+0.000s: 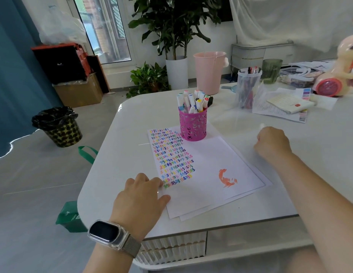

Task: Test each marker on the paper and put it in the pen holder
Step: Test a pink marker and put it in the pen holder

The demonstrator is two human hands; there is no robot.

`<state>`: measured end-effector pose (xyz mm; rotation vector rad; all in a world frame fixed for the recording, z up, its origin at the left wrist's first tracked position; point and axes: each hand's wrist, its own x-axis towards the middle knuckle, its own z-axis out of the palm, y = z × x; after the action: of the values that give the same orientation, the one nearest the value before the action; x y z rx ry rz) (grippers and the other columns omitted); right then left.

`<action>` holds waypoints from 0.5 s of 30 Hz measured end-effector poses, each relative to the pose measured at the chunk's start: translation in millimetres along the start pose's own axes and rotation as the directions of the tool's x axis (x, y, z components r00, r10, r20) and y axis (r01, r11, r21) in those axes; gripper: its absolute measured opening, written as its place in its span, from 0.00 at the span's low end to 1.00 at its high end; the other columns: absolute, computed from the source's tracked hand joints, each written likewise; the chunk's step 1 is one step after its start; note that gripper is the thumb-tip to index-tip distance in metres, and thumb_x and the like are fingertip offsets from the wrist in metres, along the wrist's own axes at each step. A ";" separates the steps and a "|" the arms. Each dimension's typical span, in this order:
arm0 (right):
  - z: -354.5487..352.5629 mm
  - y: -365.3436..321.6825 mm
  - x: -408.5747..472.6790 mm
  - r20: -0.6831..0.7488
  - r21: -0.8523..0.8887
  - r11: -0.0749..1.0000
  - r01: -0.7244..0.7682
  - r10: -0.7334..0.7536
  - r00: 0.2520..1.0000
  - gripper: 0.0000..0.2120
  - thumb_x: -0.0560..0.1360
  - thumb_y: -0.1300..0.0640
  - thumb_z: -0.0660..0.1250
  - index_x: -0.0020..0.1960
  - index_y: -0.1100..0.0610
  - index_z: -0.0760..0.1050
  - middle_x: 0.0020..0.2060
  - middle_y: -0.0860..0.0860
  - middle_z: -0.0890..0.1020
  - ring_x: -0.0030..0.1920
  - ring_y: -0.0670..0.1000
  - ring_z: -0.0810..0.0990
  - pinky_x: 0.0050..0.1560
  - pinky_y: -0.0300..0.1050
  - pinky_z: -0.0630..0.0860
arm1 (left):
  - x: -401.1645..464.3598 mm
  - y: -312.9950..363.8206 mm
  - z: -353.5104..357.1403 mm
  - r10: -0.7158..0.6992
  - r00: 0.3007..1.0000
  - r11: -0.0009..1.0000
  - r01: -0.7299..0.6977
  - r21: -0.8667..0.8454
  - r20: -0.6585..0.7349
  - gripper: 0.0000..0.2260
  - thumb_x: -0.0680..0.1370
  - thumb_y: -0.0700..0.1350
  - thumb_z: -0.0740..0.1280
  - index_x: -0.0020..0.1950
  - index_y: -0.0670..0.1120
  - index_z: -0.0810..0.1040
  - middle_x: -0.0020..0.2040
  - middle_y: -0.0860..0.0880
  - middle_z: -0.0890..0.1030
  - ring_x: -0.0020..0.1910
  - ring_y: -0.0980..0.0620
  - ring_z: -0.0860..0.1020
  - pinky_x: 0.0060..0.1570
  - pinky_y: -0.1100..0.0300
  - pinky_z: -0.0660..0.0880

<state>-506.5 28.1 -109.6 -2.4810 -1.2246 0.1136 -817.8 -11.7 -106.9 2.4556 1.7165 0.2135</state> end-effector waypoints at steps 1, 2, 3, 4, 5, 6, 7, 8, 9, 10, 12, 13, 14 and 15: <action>-1.5 -4.1 -2.1 0.002 0.028 1.000 0.012 -0.012 1.000 0.06 0.72 0.70 0.64 0.41 0.62 0.69 0.39 0.60 0.73 0.40 0.59 0.71 0.37 0.45 0.66 | -0.1 -0.2 -0.3 0.000 1.000 1.000 0.000 0.002 0.005 0.19 0.78 0.59 0.57 0.68 0.57 0.66 0.60 0.54 0.69 0.59 0.53 0.68 0.54 0.60 0.71; -2.0 -7.7 -3.6 0.012 0.052 0.999 0.011 -0.011 1.000 0.07 0.72 0.69 0.65 0.47 0.63 0.71 0.43 0.60 0.74 0.41 0.59 0.71 0.39 0.45 0.67 | -0.1 -0.2 -0.5 -0.001 1.000 1.000 0.001 0.005 0.008 0.19 0.78 0.59 0.57 0.69 0.57 0.66 0.60 0.54 0.69 0.60 0.52 0.68 0.53 0.60 0.71; -2.0 -11.2 -5.3 0.036 0.071 0.997 0.010 -0.013 0.999 0.12 0.71 0.68 0.66 0.54 0.63 0.70 0.48 0.61 0.75 0.43 0.59 0.71 0.40 0.46 0.67 | -0.4 -0.2 -0.7 -0.002 1.000 1.000 0.002 0.009 0.011 0.19 0.78 0.59 0.57 0.69 0.57 0.66 0.60 0.54 0.69 0.60 0.52 0.68 0.53 0.59 0.71; -1.8 -14.7 -7.2 0.079 0.078 0.997 0.015 -0.022 0.997 0.17 0.71 0.67 0.67 0.58 0.63 0.69 0.52 0.62 0.74 0.45 0.59 0.71 0.41 0.46 0.68 | -0.3 0.2 -0.8 -0.002 1.000 1.000 0.002 0.014 0.013 0.20 0.78 0.59 0.57 0.69 0.56 0.66 0.60 0.53 0.69 0.60 0.52 0.68 0.53 0.59 0.72; -2.2 -17.4 -9.0 0.124 0.074 0.997 0.033 -0.042 0.991 0.20 0.71 0.67 0.67 0.62 0.62 0.68 0.55 0.61 0.75 0.47 0.59 0.72 0.43 0.46 0.70 | -0.1 0.5 -1.0 -0.001 1.000 1.000 0.001 0.017 0.015 0.20 0.78 0.59 0.56 0.69 0.56 0.66 0.60 0.53 0.69 0.60 0.52 0.68 0.54 0.59 0.72; -3.1 -19.5 -11.0 0.168 0.057 0.997 0.054 -0.063 0.984 0.22 0.71 0.67 0.66 0.64 0.61 0.68 0.58 0.60 0.75 0.50 0.59 0.74 0.45 0.45 0.71 | 0.1 0.5 -1.1 0.001 1.000 1.000 -0.002 0.020 0.016 0.20 0.78 0.59 0.56 0.69 0.56 0.66 0.60 0.53 0.69 0.60 0.52 0.68 0.54 0.59 0.72; -4.0 -21.1 -12.2 0.204 0.040 0.996 0.077 -0.084 0.975 0.24 0.71 0.66 0.66 0.66 0.59 0.69 0.60 0.59 0.75 0.54 0.59 0.75 0.48 0.45 0.72 | 0.1 0.3 -1.2 0.004 1.000 1.000 -0.004 0.022 0.018 0.20 0.78 0.60 0.56 0.69 0.56 0.66 0.61 0.53 0.69 0.60 0.53 0.68 0.54 0.59 0.72; -4.5 -21.6 -13.4 0.229 0.029 0.995 0.093 -0.097 0.969 0.26 0.71 0.66 0.67 0.68 0.58 0.69 0.61 0.58 0.76 0.58 0.59 0.75 0.51 0.45 0.74 | 0.1 -0.3 -1.4 0.005 1.000 1.000 -0.005 0.022 0.021 0.20 0.78 0.60 0.56 0.69 0.56 0.66 0.61 0.53 0.69 0.60 0.53 0.68 0.54 0.59 0.72; -4.5 -21.8 -14.7 0.242 0.028 0.995 0.095 -0.099 0.965 0.26 0.70 0.66 0.67 0.68 0.57 0.70 0.62 0.57 0.76 0.59 0.58 0.75 0.53 0.46 0.75 | -0.1 -1.2 -1.4 0.005 1.000 1.000 -0.005 0.020 0.025 0.20 0.78 0.60 0.55 0.69 0.56 0.66 0.61 0.53 0.69 0.61 0.53 0.68 0.55 0.59 0.72; -4.5 -20.9 -16.3 0.241 0.038 0.995 0.087 -0.094 0.966 0.26 0.70 0.66 0.67 0.68 0.58 0.70 0.61 0.57 0.77 0.59 0.58 0.76 0.53 0.46 0.76 | -0.4 -1.7 -1.4 0.003 1.000 1.000 -0.003 0.017 0.025 0.20 0.78 0.60 0.55 0.69 0.56 0.65 0.61 0.53 0.69 0.61 0.52 0.68 0.55 0.59 0.72; -5.3 -17.7 -20.0 0.216 0.070 0.996 0.051 -0.065 0.974 0.25 0.69 0.66 0.67 0.66 0.59 0.71 0.60 0.57 0.78 0.57 0.58 0.76 0.53 0.46 0.76 | -0.9 -1.9 -1.2 -0.003 1.000 1.000 0.003 0.019 0.017 0.21 0.78 0.60 0.55 0.69 0.55 0.65 0.62 0.53 0.68 0.62 0.51 0.68 0.56 0.58 0.71; -6.1 -16.0 -22.5 0.209 0.080 0.996 0.033 -0.049 0.977 0.24 0.69 0.66 0.67 0.65 0.60 0.70 0.59 0.58 0.77 0.56 0.59 0.76 0.52 0.46 0.75 | -1.4 -1.8 -1.1 -0.005 1.000 1.000 0.005 0.020 0.010 0.21 0.78 0.60 0.55 0.69 0.55 0.64 0.63 0.52 0.68 0.62 0.51 0.67 0.56 0.58 0.71; -7.1 -14.2 -25.2 0.205 0.090 0.996 0.021 -0.039 0.978 0.23 0.70 0.66 0.67 0.65 0.61 0.69 0.58 0.59 0.77 0.56 0.60 0.76 0.51 0.47 0.74 | -1.5 -1.2 -0.8 -0.004 1.000 1.000 0.004 0.021 0.001 0.21 0.78 0.60 0.55 0.70 0.54 0.64 0.64 0.52 0.67 0.63 0.51 0.67 0.57 0.58 0.71; -8.7 -13.1 -27.9 0.195 0.101 0.995 0.013 -0.033 0.980 0.23 0.71 0.65 0.67 0.65 0.62 0.68 0.58 0.60 0.77 0.54 0.60 0.76 0.51 0.47 0.74 | -1.6 -0.6 -0.5 0.000 1.000 1.000 0.000 0.021 -0.010 0.22 0.78 0.60 0.55 0.70 0.54 0.64 0.65 0.52 0.66 0.64 0.51 0.66 0.57 0.58 0.71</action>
<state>-531.5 11.0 -99.3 -2.4145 -1.2913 0.4130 -819.0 -13.0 -106.7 2.4731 1.7320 0.2094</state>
